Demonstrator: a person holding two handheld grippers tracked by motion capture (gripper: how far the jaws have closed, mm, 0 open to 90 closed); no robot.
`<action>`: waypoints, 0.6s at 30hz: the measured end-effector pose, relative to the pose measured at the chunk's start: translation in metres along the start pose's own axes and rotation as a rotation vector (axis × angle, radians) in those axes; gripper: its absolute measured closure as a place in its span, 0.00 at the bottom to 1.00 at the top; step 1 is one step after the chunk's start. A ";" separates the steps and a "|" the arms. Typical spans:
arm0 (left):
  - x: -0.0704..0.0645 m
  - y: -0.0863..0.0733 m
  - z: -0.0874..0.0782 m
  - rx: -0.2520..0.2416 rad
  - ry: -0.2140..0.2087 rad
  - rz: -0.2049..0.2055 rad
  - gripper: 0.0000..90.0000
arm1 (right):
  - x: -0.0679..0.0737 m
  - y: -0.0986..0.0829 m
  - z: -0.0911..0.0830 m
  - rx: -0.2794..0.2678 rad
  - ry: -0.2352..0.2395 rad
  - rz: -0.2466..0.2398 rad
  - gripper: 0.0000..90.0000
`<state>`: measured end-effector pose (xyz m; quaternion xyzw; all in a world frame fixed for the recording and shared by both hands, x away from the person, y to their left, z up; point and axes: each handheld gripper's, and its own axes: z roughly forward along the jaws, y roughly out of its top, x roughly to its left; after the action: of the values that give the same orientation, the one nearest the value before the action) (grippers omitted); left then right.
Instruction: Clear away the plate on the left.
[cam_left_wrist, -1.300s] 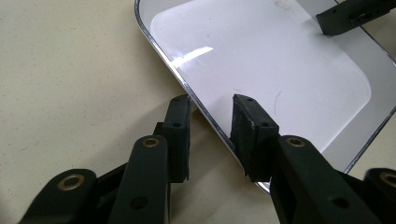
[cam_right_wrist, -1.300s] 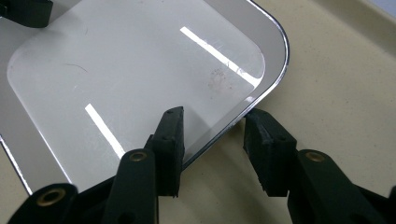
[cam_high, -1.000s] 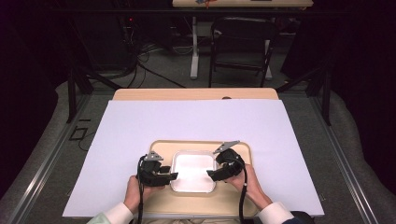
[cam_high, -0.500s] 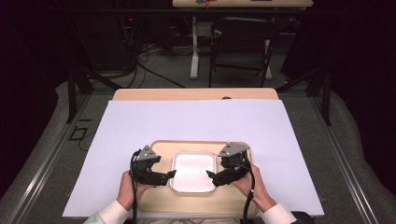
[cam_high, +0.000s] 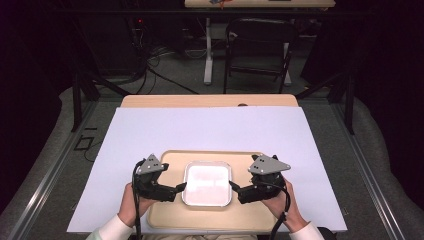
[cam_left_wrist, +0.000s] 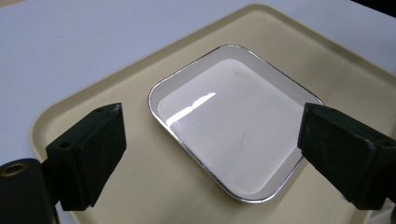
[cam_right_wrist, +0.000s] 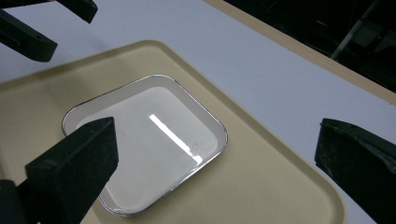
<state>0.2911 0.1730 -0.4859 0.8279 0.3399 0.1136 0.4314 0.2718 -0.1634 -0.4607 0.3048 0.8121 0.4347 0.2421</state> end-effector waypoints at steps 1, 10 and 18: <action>0.001 0.000 -0.003 0.000 0.005 0.003 0.08 | 0.000 0.000 -0.003 -0.007 -0.007 -0.003 0.00; 0.009 -0.005 -0.028 -0.044 0.056 0.003 0.05 | -0.008 -0.007 -0.029 -0.049 -0.062 0.011 0.00; 0.021 -0.018 -0.048 -0.059 0.102 -0.024 0.04 | -0.016 -0.015 -0.049 -0.067 -0.107 0.021 0.00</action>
<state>0.2751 0.2249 -0.4734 0.8039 0.3680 0.1605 0.4389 0.2464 -0.2082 -0.4467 0.3279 0.7796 0.4474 0.2908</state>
